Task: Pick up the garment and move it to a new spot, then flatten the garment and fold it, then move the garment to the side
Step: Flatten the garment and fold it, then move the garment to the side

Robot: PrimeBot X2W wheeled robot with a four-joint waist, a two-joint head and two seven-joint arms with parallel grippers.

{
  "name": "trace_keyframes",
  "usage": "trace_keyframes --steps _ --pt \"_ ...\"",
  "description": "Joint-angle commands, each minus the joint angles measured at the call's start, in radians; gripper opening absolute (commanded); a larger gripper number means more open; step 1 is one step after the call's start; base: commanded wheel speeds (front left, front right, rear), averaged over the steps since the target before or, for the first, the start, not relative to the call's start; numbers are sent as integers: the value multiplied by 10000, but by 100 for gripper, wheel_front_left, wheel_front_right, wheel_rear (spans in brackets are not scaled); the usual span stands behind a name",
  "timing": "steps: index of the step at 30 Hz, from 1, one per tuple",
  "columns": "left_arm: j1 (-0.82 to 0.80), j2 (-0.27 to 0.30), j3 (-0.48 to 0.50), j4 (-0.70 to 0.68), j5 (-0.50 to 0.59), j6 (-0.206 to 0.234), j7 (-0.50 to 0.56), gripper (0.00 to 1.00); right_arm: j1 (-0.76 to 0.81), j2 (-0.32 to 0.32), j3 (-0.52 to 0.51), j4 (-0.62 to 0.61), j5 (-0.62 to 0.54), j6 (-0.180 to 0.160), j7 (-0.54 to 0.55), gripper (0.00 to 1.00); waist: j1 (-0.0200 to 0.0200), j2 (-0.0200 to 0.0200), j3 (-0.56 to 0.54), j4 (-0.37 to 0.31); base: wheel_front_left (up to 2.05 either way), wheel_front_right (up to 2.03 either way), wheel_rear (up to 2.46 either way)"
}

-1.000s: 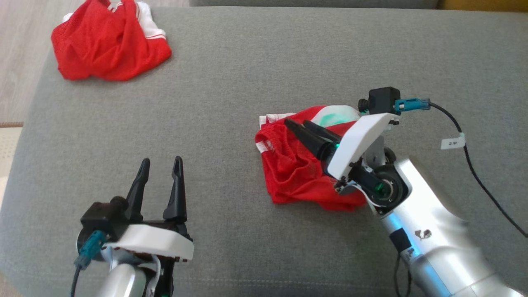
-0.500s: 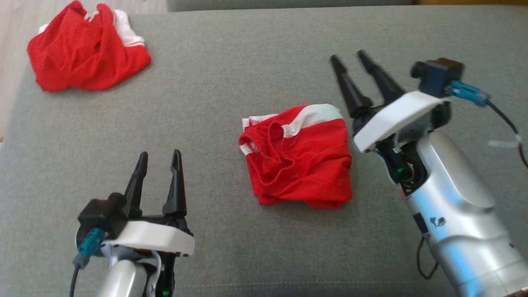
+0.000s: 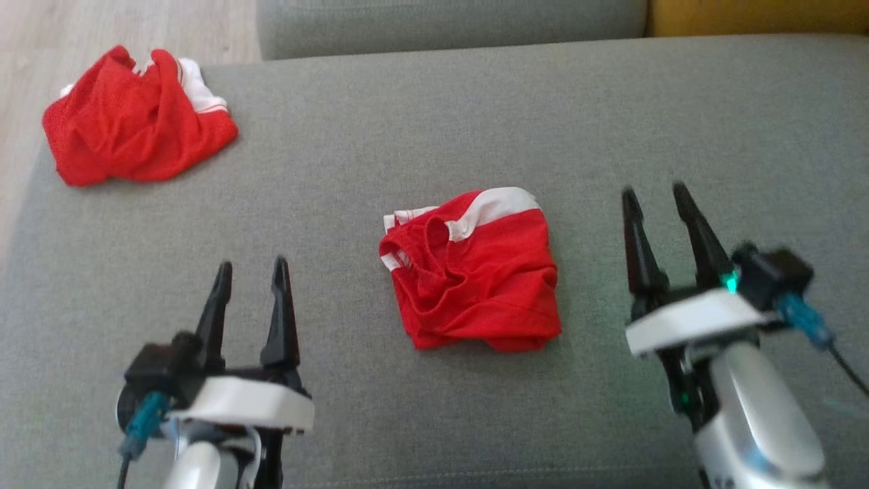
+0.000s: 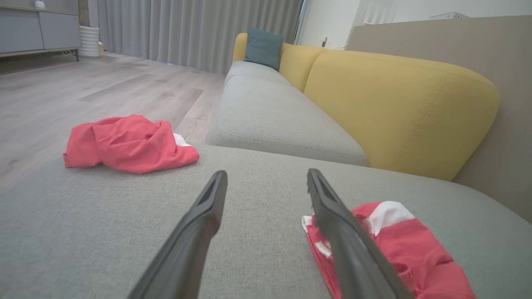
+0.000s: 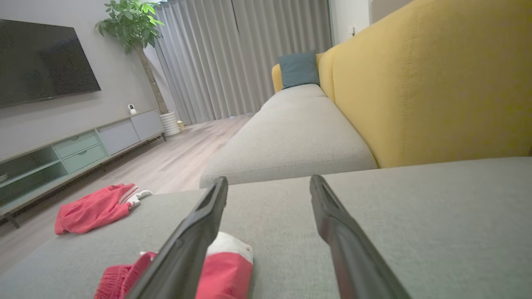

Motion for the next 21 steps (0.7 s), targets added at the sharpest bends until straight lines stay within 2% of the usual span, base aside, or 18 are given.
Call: trace_keyframes --steps 1,6,21 --pt "-19 -26 440 -335 144 -57 -120 100 132 144 -19 -544 -189 -9 -152 100 0 -1 -123 2 0 0 0" --pt "455 -200 717 -219 384 -244 -121 100 1135 210 -597 -1244 -587 -9 -268 100 0 -1 -301 13 0 0 0" --pt "675 -362 891 7 704 -506 -121 100 1692 214 -796 -1562 -867 -9 -344 100 0 -1 -409 69 0 0 0"
